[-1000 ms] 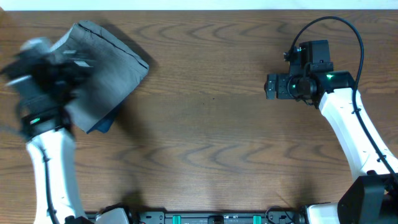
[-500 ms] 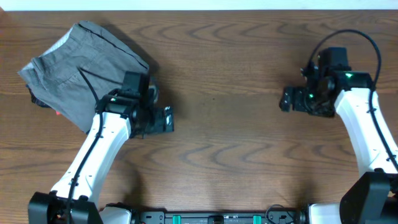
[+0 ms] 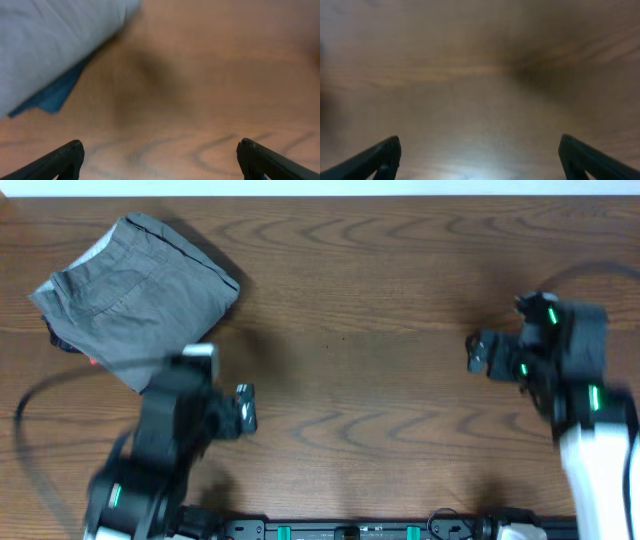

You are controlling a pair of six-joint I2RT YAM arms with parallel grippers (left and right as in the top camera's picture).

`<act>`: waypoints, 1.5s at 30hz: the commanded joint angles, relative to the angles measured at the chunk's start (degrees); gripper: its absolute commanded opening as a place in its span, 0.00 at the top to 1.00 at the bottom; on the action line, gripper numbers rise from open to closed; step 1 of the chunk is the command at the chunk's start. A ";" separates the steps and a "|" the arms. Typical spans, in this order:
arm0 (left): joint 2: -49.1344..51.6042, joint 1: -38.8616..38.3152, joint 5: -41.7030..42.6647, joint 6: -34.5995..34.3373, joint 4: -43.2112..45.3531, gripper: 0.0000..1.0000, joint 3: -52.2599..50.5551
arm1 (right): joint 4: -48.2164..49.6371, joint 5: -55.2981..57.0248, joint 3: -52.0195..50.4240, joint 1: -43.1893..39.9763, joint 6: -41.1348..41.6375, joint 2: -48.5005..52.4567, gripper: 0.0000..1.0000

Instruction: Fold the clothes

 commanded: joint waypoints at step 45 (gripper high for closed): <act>-21.09 -0.85 -3.32 -2.40 0.63 0.02 -4.76 | 25.05 -1.79 -41.53 3.52 -5.38 -54.99 0.01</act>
